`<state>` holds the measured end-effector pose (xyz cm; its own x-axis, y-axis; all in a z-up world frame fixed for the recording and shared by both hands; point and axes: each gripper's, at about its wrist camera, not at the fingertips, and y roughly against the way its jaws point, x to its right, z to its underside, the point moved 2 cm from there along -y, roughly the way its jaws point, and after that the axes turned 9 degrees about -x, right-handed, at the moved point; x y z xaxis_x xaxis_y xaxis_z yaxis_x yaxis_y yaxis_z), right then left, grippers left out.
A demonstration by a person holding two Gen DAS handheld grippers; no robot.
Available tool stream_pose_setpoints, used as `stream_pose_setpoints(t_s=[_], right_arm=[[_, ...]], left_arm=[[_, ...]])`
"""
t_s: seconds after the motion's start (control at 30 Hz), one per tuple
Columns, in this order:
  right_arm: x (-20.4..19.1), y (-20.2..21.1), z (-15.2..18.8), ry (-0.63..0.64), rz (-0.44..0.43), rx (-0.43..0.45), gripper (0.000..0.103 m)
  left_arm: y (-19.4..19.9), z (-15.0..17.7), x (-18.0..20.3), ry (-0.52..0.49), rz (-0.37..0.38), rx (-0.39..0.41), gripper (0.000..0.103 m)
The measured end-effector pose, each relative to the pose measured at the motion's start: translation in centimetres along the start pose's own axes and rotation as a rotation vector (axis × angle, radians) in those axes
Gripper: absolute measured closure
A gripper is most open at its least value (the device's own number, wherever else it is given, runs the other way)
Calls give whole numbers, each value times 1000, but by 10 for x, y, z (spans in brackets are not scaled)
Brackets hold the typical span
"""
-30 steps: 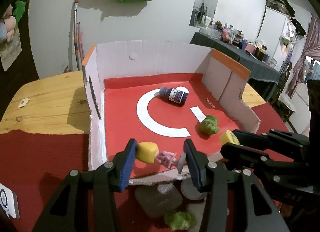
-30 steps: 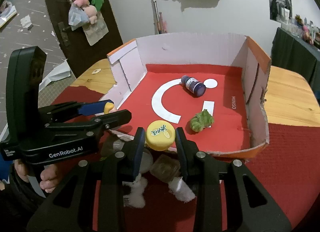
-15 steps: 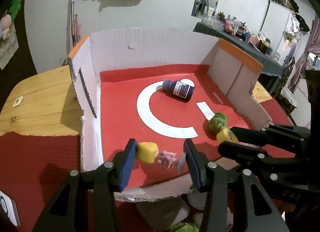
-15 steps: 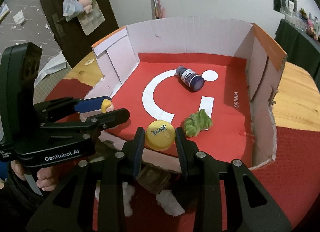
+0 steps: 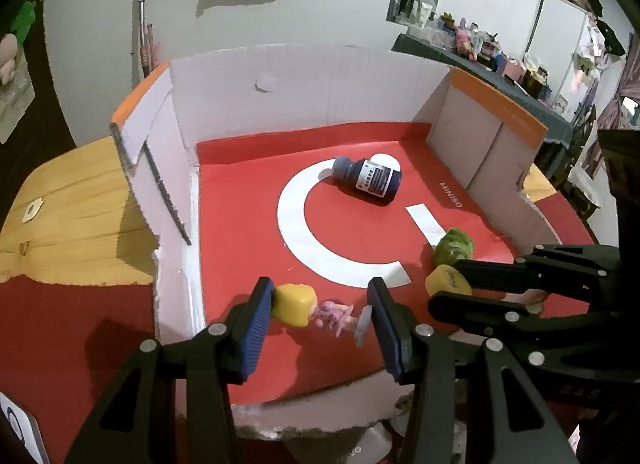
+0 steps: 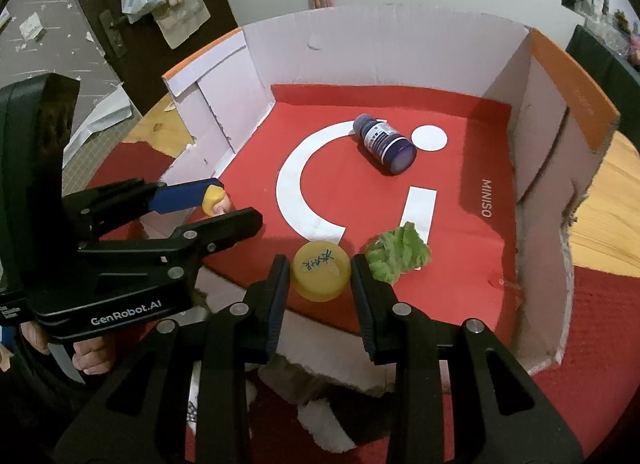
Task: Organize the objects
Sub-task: 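Lift the toy and yellow lid with both tools and carry them into the box, then lower the toy and yellow lid onto the box floor and open both tools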
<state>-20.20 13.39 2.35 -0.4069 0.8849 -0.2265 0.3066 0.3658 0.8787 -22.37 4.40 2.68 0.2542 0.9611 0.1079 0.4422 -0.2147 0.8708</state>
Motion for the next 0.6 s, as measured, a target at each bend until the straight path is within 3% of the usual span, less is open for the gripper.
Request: stream_pose_setpoints(t_s=[0.6], right_arm=[[32,-5,-1,-48,94,8,73]], left_arm=[[-21,-7,-2,0,8,-39,52]])
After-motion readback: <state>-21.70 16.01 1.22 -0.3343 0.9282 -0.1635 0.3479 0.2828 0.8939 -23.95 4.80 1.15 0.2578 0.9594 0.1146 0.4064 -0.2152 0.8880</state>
